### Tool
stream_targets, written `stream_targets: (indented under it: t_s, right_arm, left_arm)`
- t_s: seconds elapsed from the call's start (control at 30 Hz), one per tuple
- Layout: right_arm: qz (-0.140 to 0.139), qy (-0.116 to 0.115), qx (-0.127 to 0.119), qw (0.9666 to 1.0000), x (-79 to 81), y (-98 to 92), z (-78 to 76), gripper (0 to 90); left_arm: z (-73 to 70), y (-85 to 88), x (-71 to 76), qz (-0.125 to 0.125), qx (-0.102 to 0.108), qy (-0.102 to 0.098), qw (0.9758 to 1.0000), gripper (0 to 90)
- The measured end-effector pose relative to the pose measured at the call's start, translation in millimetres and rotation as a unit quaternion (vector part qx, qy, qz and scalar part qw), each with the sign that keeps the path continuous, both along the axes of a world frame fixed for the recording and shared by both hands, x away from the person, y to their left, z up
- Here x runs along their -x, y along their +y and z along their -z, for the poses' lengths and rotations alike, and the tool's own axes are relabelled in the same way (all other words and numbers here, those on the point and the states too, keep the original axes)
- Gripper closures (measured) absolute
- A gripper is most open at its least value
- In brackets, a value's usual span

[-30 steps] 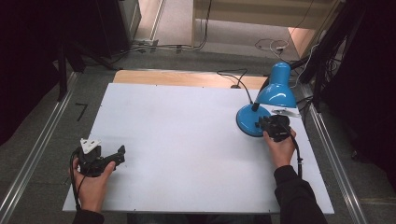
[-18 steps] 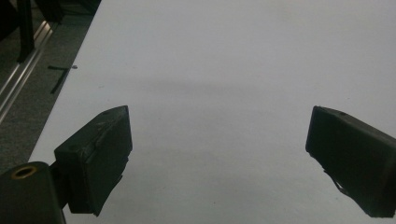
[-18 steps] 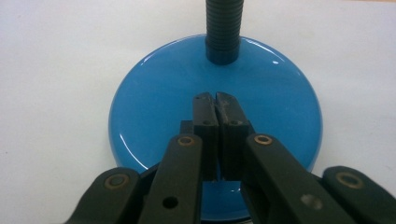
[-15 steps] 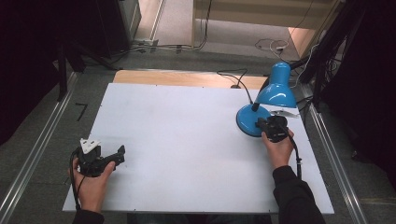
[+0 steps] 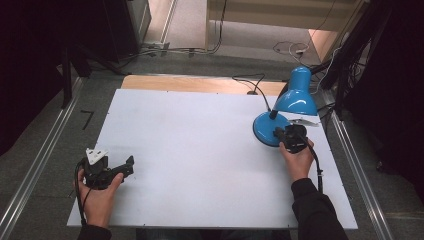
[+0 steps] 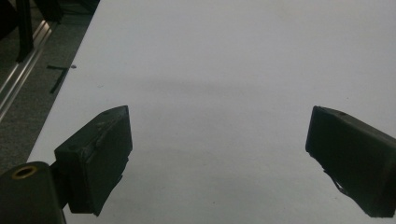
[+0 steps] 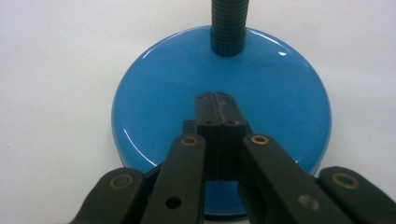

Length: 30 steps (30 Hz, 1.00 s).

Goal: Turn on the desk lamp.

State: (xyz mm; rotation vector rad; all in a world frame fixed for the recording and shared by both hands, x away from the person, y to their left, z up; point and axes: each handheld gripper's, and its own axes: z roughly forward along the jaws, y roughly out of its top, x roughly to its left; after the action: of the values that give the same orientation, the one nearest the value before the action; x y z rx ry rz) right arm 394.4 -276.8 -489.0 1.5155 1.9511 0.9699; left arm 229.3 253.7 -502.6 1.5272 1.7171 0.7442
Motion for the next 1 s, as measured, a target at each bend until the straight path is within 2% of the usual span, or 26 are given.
stream_targets:
  t_s: [1.0]
  right_arm:
    - [-0.002,-0.01,0.001,0.9999,4.6,-0.2,1.3,88.0]
  left_arm:
    - [-1.9,0.2,1.4,-0.001,0.003,-0.003,1.0,8.1]
